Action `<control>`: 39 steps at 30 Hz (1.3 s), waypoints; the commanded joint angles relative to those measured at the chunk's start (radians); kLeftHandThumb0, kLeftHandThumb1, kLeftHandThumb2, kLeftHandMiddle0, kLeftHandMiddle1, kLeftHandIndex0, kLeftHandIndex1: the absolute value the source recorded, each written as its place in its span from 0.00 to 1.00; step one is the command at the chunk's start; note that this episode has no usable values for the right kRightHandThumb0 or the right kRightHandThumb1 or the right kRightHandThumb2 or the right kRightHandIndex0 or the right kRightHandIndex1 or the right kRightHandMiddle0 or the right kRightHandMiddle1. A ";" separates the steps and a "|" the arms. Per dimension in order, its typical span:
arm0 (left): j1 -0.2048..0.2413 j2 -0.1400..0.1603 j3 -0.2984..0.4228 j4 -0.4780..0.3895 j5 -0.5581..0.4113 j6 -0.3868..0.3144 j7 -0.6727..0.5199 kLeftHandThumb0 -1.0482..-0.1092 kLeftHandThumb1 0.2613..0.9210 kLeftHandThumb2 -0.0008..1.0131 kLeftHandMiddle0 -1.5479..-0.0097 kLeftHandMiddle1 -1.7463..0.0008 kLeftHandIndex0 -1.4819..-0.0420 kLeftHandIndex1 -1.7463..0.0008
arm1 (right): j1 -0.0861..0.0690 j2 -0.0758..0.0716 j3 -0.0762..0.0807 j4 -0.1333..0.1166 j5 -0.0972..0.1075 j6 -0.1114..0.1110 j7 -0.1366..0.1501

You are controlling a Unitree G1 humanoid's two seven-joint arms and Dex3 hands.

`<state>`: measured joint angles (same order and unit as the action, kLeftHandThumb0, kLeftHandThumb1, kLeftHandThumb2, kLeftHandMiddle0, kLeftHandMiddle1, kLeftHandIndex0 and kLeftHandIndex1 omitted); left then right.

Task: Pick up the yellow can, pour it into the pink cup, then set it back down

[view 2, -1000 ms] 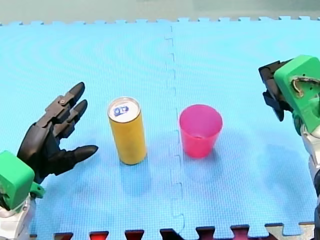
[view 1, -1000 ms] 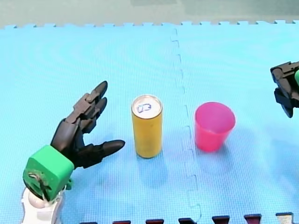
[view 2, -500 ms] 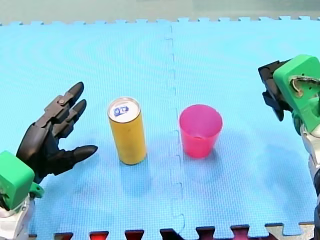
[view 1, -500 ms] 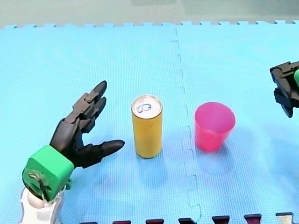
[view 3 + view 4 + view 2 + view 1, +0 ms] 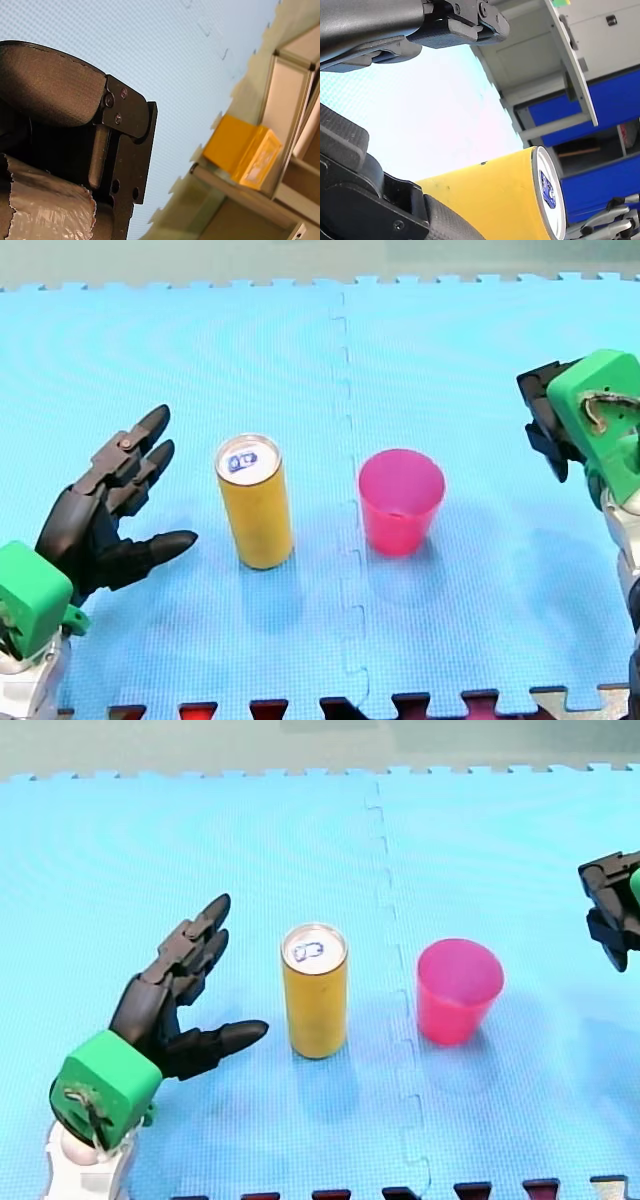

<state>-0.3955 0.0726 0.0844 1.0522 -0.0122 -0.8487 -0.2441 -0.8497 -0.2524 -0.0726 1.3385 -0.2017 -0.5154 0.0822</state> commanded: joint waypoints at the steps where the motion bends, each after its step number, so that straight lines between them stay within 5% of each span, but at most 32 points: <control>1: -0.003 0.006 0.000 -0.002 -0.004 0.004 0.000 0.06 0.75 0.00 0.86 1.00 0.88 1.00 | -0.003 -0.005 0.000 0.002 0.002 -0.002 -0.004; 15: -0.004 0.009 0.002 0.001 -0.004 0.001 0.001 0.06 0.75 0.00 0.86 1.00 0.88 1.00 | 0.004 -0.008 0.003 0.001 -0.003 -0.019 -0.007; 24: -0.002 0.011 0.002 -0.001 -0.007 -0.001 -0.006 0.06 0.76 0.00 0.86 1.00 0.88 1.00 | 0.006 -0.005 -0.011 0.001 0.013 -0.035 0.012; 39: -0.002 0.006 0.006 -0.002 -0.022 0.002 -0.019 0.07 0.76 0.00 0.86 1.00 0.88 1.00 | 0.010 0.000 -0.011 0.001 0.013 -0.069 0.038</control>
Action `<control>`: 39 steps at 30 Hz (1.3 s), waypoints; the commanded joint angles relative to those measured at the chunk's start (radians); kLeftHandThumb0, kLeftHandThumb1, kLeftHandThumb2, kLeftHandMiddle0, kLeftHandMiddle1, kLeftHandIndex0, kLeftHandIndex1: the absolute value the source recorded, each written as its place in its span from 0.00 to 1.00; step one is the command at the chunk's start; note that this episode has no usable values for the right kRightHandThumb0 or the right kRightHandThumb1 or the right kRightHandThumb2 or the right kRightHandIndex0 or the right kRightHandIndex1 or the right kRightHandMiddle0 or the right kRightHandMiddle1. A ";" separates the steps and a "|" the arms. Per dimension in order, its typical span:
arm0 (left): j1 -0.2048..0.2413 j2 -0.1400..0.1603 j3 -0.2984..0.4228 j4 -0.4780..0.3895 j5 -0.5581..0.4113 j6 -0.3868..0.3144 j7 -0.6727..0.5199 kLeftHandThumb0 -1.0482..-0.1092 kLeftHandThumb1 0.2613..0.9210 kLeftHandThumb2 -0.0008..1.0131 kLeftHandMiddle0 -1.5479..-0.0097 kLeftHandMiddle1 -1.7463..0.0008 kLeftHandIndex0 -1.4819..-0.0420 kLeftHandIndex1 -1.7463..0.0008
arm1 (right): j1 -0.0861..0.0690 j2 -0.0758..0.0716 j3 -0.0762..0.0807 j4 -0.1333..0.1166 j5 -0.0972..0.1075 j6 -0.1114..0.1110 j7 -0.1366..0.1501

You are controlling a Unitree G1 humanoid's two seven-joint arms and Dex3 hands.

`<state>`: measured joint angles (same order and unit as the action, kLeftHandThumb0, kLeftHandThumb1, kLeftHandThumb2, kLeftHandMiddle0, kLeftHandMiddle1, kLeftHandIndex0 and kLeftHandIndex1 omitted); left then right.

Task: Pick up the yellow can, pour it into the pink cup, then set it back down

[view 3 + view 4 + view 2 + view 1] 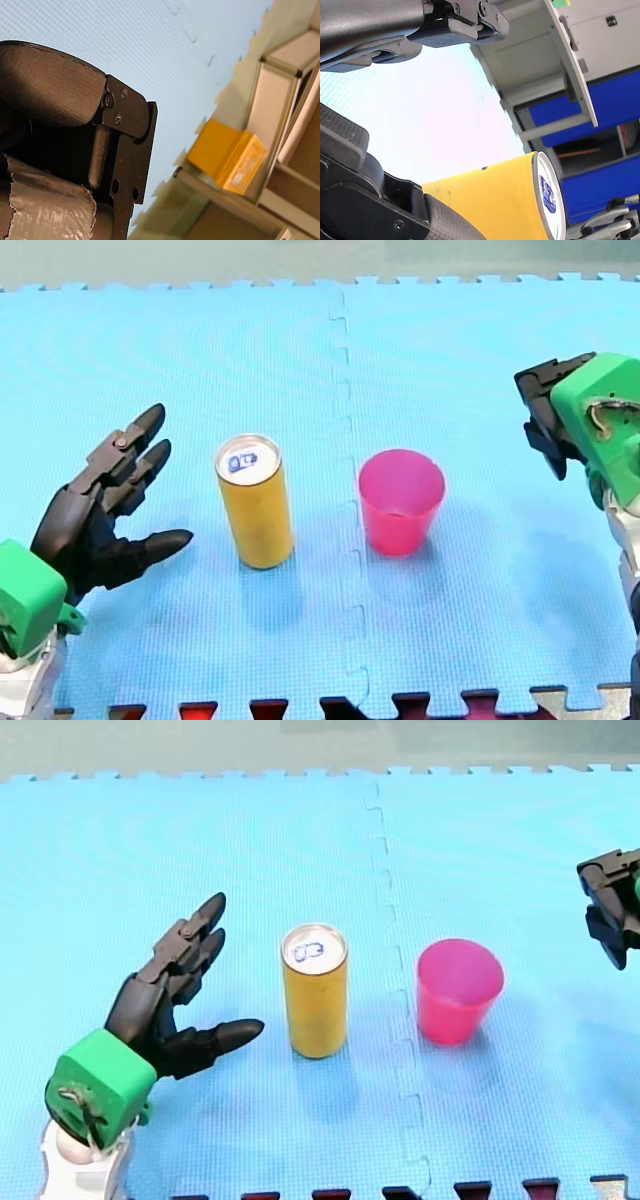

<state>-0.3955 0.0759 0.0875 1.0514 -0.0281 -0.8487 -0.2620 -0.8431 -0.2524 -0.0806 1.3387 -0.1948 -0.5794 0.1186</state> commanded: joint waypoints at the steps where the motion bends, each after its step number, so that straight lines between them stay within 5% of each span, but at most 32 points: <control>1: -0.002 0.003 0.003 -0.001 -0.007 0.002 -0.002 0.07 0.76 0.00 0.86 1.00 0.88 1.00 | 0.003 0.001 -0.005 0.001 0.008 -0.006 0.002; 13: -0.003 0.002 0.004 0.007 -0.012 -0.002 -0.009 0.08 0.76 0.00 0.86 1.00 0.88 1.00 | 0.006 0.005 -0.025 0.002 0.030 -0.012 0.031; 39: -0.012 -0.002 0.007 0.017 -0.015 -0.003 -0.013 0.08 0.75 0.00 0.86 1.00 0.87 1.00 | -0.001 0.004 -0.042 0.003 0.043 -0.013 0.072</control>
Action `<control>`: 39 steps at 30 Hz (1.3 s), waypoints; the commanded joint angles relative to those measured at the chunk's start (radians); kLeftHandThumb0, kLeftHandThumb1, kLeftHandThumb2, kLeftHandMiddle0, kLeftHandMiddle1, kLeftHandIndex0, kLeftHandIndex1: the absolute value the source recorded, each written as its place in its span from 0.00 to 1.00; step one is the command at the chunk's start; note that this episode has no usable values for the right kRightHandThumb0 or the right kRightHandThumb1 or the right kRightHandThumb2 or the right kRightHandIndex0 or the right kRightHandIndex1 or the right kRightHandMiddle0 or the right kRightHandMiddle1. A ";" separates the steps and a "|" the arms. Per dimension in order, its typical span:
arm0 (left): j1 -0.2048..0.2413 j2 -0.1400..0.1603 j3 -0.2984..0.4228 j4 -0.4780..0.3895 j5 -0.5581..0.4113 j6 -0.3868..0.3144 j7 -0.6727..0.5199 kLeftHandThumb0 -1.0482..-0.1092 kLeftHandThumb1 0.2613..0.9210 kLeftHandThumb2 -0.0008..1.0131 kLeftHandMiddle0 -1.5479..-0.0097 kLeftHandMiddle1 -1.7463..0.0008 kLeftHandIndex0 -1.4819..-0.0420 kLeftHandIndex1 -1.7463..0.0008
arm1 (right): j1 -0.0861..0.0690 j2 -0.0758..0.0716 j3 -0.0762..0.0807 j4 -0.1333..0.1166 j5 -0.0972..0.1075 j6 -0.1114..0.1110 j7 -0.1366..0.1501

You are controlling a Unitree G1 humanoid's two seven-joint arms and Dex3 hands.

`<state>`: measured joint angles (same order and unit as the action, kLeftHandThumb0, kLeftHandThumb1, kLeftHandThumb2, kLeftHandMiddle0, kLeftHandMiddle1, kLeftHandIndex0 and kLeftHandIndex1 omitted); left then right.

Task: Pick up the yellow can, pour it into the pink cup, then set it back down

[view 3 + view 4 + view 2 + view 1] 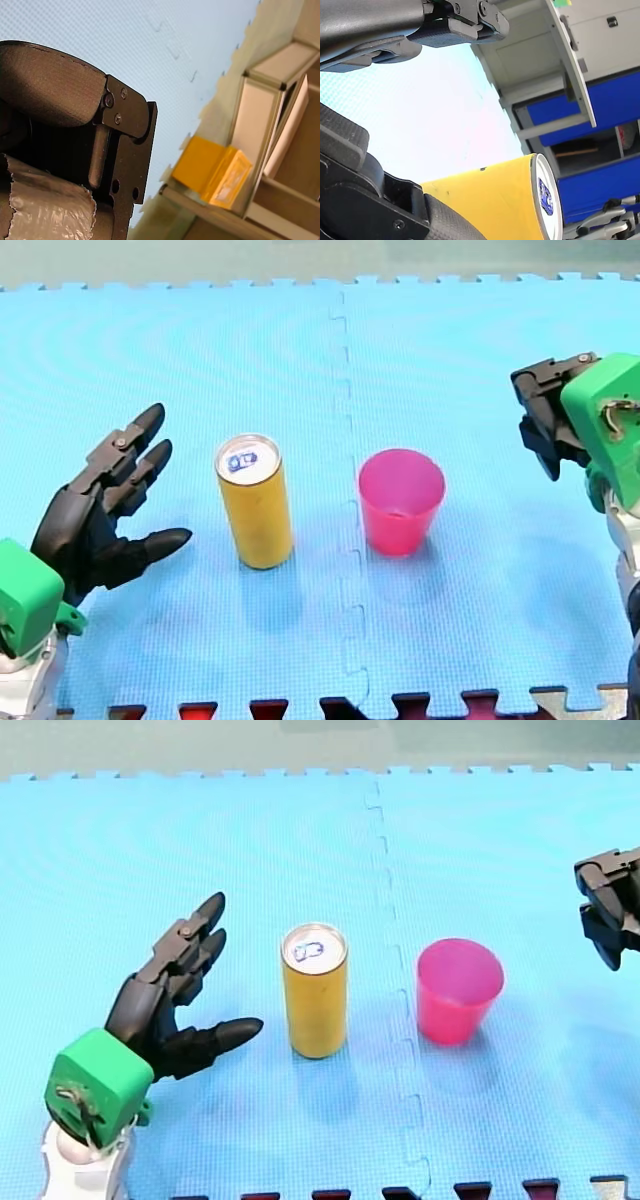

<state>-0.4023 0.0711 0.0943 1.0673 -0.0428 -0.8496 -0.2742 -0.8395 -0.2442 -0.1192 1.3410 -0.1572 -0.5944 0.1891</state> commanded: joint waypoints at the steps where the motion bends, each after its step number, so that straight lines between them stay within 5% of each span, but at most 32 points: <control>1: -0.005 0.003 0.000 0.001 0.000 -0.002 0.000 0.08 0.75 0.00 0.87 1.00 0.87 1.00 | -0.004 -0.004 -0.004 0.001 0.006 0.002 0.002; 15: -0.004 0.005 -0.001 0.001 0.003 0.002 -0.002 0.09 0.75 0.00 0.87 1.00 0.87 1.00 | -0.003 -0.001 -0.008 -0.001 0.010 0.002 0.014; 39: -0.006 0.000 -0.007 -0.008 0.013 0.003 0.005 0.10 0.75 0.00 0.87 1.00 0.88 1.00 | 0.002 -0.007 0.013 -0.002 -0.011 -0.016 -0.021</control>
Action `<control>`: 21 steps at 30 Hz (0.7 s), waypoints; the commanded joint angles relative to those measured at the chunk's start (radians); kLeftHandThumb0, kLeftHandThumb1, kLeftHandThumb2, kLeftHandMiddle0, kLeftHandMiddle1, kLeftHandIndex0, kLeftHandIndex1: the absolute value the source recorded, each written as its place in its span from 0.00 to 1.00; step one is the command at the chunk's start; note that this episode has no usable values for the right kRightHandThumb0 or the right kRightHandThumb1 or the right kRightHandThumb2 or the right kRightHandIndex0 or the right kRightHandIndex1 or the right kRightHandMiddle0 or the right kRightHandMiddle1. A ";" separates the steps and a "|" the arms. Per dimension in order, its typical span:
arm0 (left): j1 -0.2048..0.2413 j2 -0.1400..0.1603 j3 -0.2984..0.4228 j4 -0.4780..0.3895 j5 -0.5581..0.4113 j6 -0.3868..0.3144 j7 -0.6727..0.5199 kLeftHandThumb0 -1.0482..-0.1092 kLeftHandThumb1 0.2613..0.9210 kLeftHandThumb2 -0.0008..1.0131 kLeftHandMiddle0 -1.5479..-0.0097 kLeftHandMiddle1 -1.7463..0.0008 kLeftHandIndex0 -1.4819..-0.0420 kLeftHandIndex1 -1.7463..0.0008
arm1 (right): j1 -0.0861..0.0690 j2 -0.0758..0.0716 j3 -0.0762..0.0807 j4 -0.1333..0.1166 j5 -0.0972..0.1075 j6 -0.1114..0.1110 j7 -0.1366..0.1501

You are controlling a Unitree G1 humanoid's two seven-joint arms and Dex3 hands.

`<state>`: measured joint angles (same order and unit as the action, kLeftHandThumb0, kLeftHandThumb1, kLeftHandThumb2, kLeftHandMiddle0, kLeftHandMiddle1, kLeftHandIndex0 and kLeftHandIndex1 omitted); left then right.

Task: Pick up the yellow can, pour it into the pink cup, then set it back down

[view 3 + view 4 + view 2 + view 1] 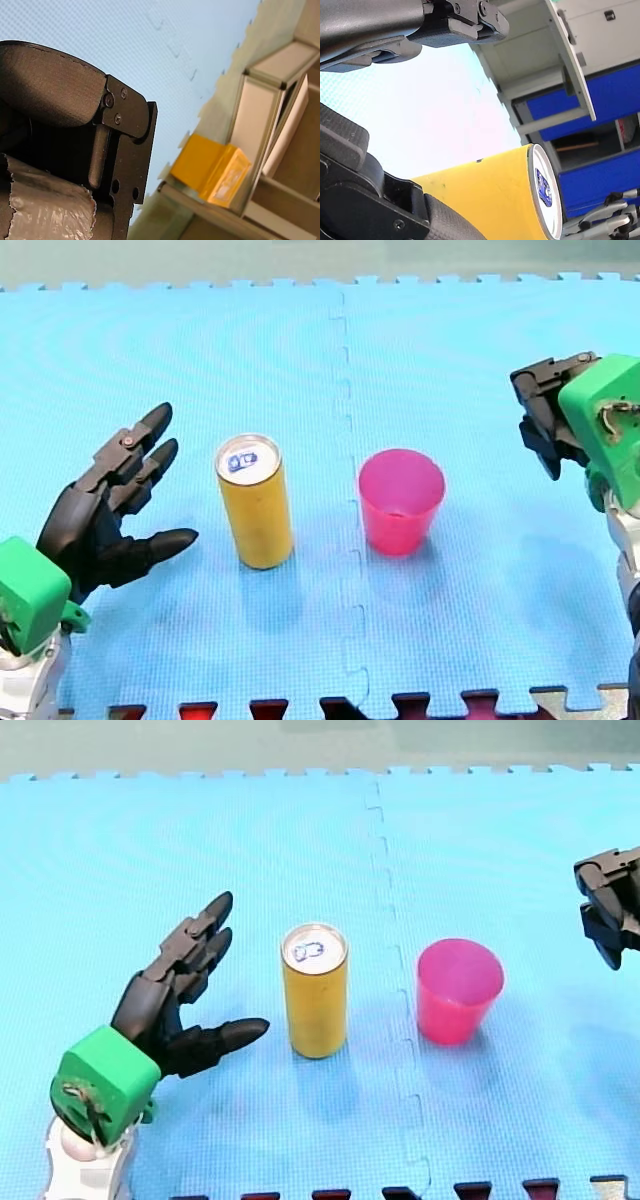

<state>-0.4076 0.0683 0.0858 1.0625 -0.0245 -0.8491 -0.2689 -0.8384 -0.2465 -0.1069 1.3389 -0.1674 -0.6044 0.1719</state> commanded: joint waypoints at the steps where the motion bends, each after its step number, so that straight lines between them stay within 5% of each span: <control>1: 0.000 0.002 0.002 -0.003 -0.006 0.002 -0.001 0.10 0.75 0.00 0.87 1.00 0.88 1.00 | 0.001 -0.005 0.001 0.000 -0.001 -0.006 -0.005; 21: 0.006 0.003 0.006 -0.004 -0.016 0.000 -0.010 0.12 0.74 0.00 0.87 1.00 0.88 1.00 | 0.000 -0.003 0.002 0.002 0.000 -0.008 -0.001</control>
<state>-0.4026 0.0660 0.0898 1.0586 -0.0379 -0.8491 -0.2780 -0.8384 -0.2462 -0.1040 1.3396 -0.1693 -0.6065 0.1696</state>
